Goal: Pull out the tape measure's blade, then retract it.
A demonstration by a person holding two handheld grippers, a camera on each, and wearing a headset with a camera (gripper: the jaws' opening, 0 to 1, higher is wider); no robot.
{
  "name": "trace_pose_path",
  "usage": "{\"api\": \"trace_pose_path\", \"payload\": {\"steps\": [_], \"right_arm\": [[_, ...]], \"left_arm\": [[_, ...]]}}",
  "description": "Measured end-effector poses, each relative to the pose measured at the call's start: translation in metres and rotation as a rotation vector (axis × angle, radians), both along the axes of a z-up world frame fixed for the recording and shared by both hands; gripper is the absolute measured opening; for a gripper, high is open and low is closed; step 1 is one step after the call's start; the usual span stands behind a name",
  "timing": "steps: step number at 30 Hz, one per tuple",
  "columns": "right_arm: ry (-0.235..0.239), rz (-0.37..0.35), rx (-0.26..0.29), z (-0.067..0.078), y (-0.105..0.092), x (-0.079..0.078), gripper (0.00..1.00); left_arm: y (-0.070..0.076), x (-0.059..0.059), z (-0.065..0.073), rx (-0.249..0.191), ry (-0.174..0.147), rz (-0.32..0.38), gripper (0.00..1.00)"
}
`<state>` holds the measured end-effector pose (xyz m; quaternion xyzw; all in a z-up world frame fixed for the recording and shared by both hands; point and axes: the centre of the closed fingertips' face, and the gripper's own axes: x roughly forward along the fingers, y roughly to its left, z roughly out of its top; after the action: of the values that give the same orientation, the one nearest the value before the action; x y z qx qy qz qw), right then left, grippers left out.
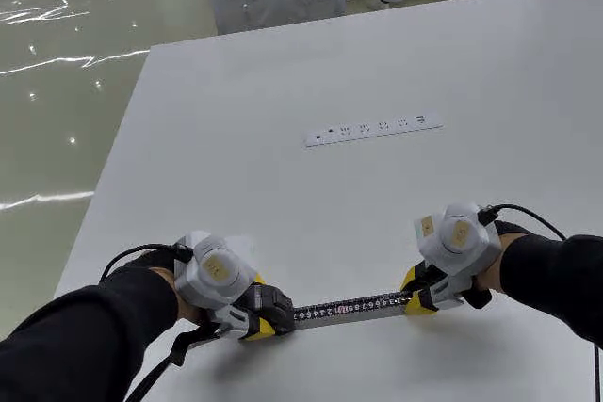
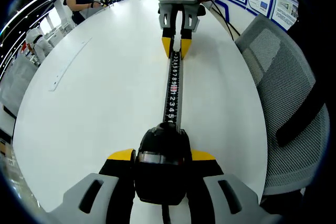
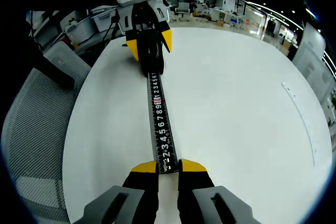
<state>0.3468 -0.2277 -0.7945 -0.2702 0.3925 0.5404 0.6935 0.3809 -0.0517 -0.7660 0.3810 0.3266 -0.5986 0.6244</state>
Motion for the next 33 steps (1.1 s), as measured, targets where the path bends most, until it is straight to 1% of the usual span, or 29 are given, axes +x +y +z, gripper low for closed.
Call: {"api": "trace_pose_path", "payload": {"steps": [4, 8, 15, 33], "right_arm": [[-0.003, 0.006, -0.008, 0.0, -0.003, -0.001, 0.08], [0.001, -0.008, 0.0, 0.001, -0.005, -0.002, 0.08], [0.004, -0.009, -0.005, 0.001, -0.011, -0.003, 0.08], [0.013, -0.018, -0.009, 0.002, -0.024, -0.004, 0.08]], "left_arm": [[0.0, 0.0, 0.0, 0.0, 0.0, 0.001, 0.32], [0.0, 0.0, 0.0, 0.0, -0.002, 0.001, 0.32], [0.0, -0.001, 0.0, 0.002, -0.006, 0.001, 0.32], [0.0, 0.0, 0.0, 0.003, -0.001, 0.003, 0.32]]}}
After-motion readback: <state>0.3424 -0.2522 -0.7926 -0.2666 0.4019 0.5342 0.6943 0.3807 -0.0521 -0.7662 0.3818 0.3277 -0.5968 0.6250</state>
